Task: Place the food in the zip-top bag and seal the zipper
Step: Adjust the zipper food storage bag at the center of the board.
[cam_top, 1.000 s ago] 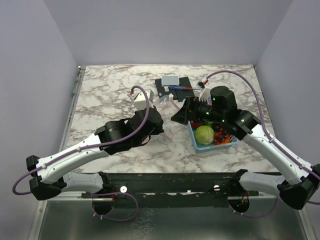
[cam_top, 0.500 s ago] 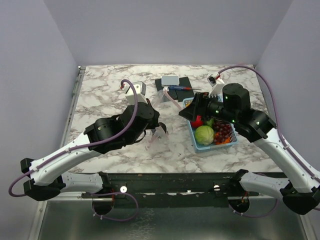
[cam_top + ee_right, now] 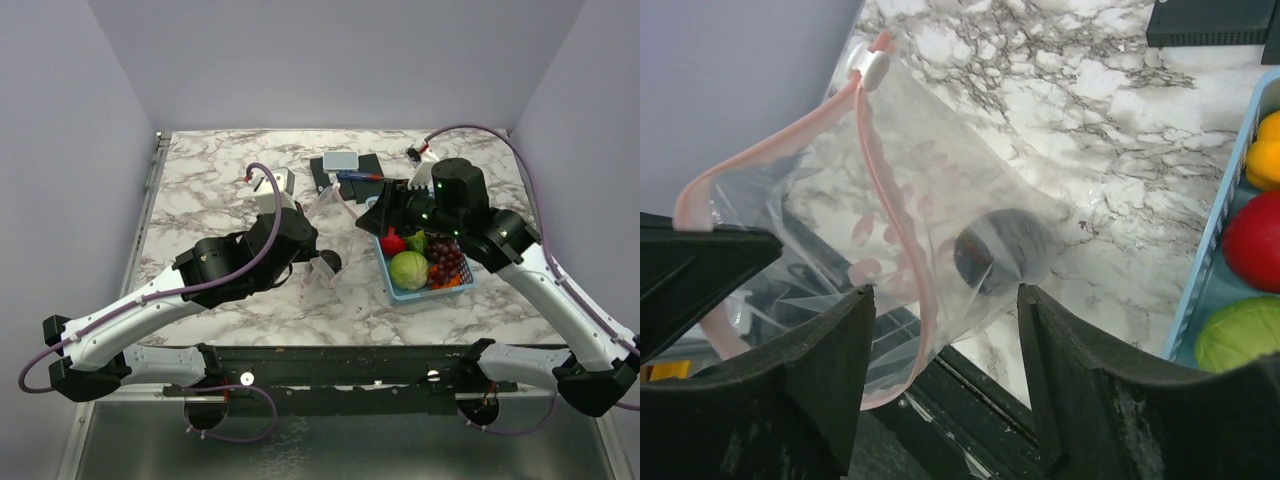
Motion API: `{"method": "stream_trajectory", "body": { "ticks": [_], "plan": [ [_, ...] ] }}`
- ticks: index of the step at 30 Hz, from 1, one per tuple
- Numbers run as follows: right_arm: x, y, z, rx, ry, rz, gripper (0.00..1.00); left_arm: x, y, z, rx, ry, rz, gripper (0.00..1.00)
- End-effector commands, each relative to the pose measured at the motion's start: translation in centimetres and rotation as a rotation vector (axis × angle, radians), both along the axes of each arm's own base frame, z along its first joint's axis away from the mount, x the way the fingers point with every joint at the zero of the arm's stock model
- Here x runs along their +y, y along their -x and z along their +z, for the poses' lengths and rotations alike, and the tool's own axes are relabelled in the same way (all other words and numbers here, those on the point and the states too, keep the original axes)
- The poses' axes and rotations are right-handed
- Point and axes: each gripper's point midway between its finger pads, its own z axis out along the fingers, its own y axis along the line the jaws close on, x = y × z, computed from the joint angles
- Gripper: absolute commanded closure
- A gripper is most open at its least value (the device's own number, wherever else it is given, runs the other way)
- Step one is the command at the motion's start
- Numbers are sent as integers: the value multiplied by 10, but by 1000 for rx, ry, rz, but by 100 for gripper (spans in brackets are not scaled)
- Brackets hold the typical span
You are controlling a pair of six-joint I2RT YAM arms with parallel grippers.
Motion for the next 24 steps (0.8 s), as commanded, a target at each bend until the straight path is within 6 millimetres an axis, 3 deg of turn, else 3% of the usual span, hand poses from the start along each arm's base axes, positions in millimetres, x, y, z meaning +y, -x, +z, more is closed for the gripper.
{"method": "stream_trajectory", "body": {
  "ticks": [1, 9, 13, 16, 17, 18, 24],
  "plan": [
    [11, 0, -16, 47, 37, 54, 38, 7, -1, 0, -10, 1, 19, 100],
    [16, -6, -44, 61, 157, 33, 49, 8, 1, -1, -7, 7, 17, 100],
    [22, -7, -49, 56, 207, 36, 66, 9, 0, -1, -10, 7, 18, 100],
    [25, -13, -49, 41, 255, 29, 86, 12, -1, -2, -20, -8, 26, 100],
    [23, -18, -44, 27, 270, 9, 96, 14, -1, -1, -24, -12, 29, 100],
    [22, -22, -37, 6, 277, -6, 99, 15, -2, -1, -28, -21, 30, 100],
    [19, -38, 22, -119, 273, -35, 99, 41, -5, 29, -71, -61, 81, 100]
  ]
}}
